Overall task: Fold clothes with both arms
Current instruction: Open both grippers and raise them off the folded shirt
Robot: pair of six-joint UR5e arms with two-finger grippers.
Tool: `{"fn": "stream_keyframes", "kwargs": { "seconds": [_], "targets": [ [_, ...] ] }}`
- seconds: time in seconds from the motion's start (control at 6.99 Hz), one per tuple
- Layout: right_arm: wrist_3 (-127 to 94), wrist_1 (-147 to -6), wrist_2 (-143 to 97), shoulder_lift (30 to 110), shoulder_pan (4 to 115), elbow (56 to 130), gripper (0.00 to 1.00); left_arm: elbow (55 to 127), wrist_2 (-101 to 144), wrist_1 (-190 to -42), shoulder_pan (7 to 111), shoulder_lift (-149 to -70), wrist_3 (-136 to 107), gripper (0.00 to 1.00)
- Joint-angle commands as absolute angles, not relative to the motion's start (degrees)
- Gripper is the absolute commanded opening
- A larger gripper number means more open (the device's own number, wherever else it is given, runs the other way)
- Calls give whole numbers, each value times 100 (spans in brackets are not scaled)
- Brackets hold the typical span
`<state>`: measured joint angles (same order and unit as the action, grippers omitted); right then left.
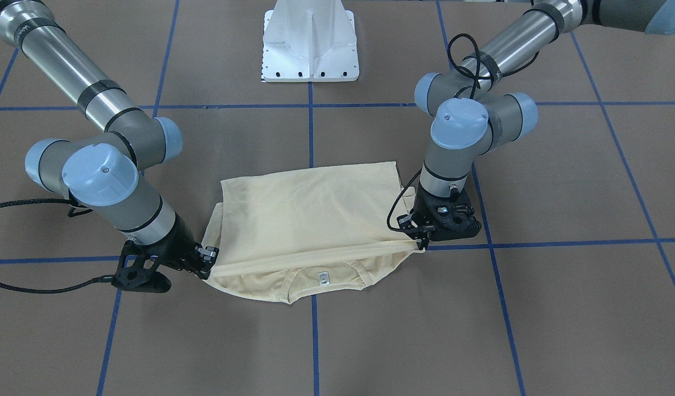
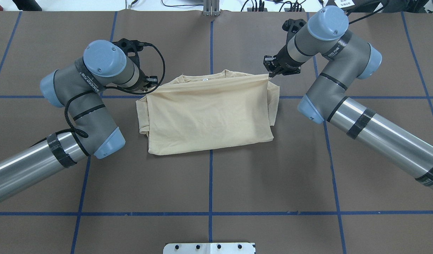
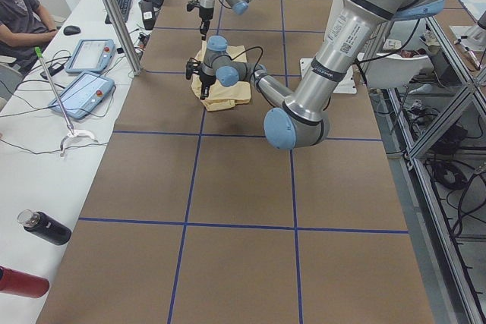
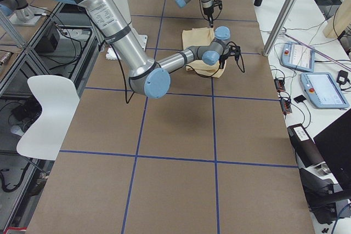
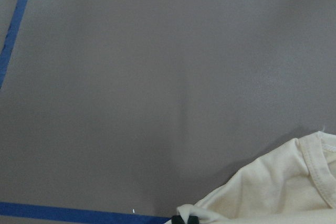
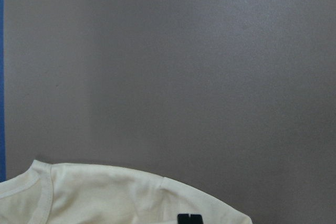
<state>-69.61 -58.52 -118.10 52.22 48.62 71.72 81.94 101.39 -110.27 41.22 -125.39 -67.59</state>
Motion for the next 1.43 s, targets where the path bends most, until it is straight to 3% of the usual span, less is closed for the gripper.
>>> {"fn": "stream_keyframes", "kwargs": {
  "seconds": [0.0,0.43,0.57,0.72,0.86,1.14,1.29],
  "targets": [
    [-6961,-5836,-11804,5230,4860,7146,0,8095,10116,-11127,4122,-12577,-6767,0],
    [-6961,-5749,-11830,5186,4852,7207,0,8130,10125,-11118,4122,-12665,-6785,0],
    [-6970,-5635,-11821,5194,4852,7198,14,8130,10125,-11118,4122,-12674,-6794,23],
    [-6996,-5608,-11813,5177,4852,7242,63,8147,10125,-11118,4122,-12665,-6794,61],
    [-6996,-5607,-11812,5177,4852,7251,99,8252,10125,-11118,4122,-12656,-6794,99],
    [-6987,-5581,-11865,5247,4869,7373,99,8707,10134,-11048,4157,-12577,-6785,99],
    [-7074,-5590,-11874,5491,4826,7783,100,8927,10134,-11030,4166,-12499,-6785,99]
  ]
}}
